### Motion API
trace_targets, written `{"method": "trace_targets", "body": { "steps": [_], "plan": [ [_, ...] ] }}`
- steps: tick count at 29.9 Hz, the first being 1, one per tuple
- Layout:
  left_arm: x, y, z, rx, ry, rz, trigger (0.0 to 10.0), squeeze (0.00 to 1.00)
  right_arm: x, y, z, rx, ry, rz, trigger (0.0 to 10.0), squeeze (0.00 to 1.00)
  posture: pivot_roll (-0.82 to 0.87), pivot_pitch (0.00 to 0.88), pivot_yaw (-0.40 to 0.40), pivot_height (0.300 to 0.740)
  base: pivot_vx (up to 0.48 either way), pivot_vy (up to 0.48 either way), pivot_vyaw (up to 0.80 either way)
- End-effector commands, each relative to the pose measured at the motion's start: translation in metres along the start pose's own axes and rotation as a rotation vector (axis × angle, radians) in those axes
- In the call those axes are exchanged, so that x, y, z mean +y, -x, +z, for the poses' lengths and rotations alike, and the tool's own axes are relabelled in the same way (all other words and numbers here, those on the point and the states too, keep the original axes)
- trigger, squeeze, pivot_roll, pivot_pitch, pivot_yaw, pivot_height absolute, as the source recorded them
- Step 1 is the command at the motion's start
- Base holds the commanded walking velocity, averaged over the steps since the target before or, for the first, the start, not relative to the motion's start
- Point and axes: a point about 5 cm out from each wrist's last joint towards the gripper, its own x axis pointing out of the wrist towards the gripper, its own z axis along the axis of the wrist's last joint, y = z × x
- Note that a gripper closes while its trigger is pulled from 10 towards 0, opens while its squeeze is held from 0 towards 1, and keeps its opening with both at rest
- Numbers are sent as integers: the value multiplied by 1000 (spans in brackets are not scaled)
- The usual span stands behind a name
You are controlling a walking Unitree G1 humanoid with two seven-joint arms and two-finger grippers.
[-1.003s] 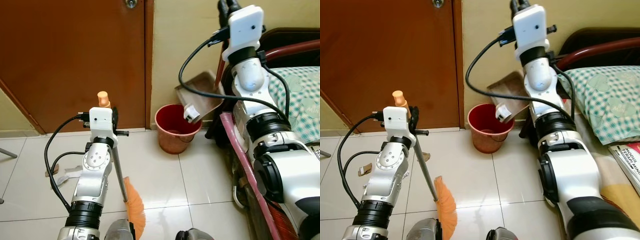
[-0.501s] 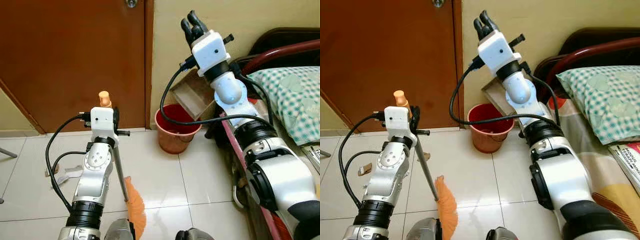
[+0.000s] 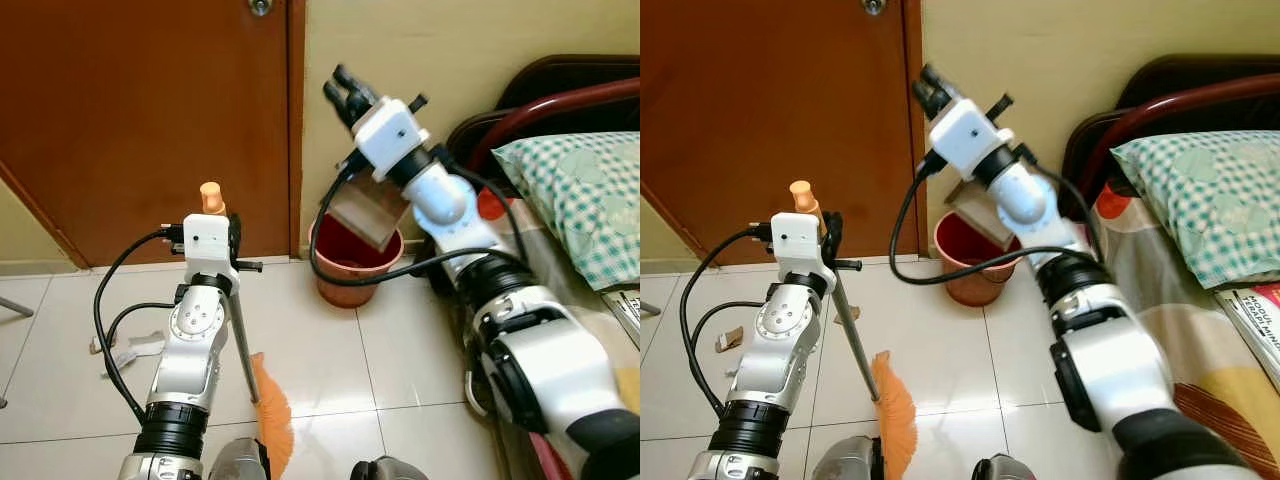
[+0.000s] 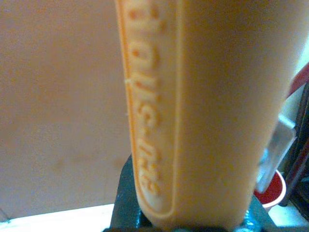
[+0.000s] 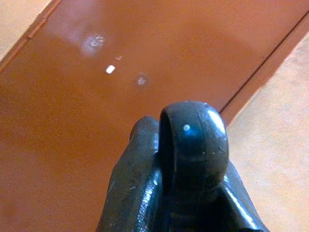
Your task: Sweep floor
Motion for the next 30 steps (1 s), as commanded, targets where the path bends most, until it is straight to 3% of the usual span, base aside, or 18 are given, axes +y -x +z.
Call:
{"method": "trace_targets", "body": {
  "steps": [1,5,10,20,24,27,30],
  "plan": [
    [-4,-1,6,-33,17,-16,10000,0,-15,-6,13,-75,46,-46,10000,0,30,0,-57,740,0,0,0],
    [-4,-1,6,-34,20,-11,10000,0,-31,-11,20,-100,30,-126,10000,0,30,0,-59,740,0,0,0],
    [-4,-1,6,-35,21,-9,10000,0,-35,-18,30,-143,-12,-135,10000,0,28,0,-60,740,0,0,0],
    [-4,-2,6,-39,16,-15,10000,0,-51,-36,57,-241,-258,-309,10000,0,28,0,-59,740,0,0,0],
    [-4,-2,6,-42,15,-15,10000,0,-47,-32,45,-169,-403,-369,10000,0,28,0,-59,740,0,0,0],
    [-1,0,4,-36,5,-15,10000,0,-37,-13,17,-26,-545,-446,10000,0,27,0,-61,740,0,0,0],
    [3,2,3,-33,-14,-15,10000,0,-30,5,-3,72,-626,-501,10000,0,27,0,-61,740,0,0,0]
  ]
}}
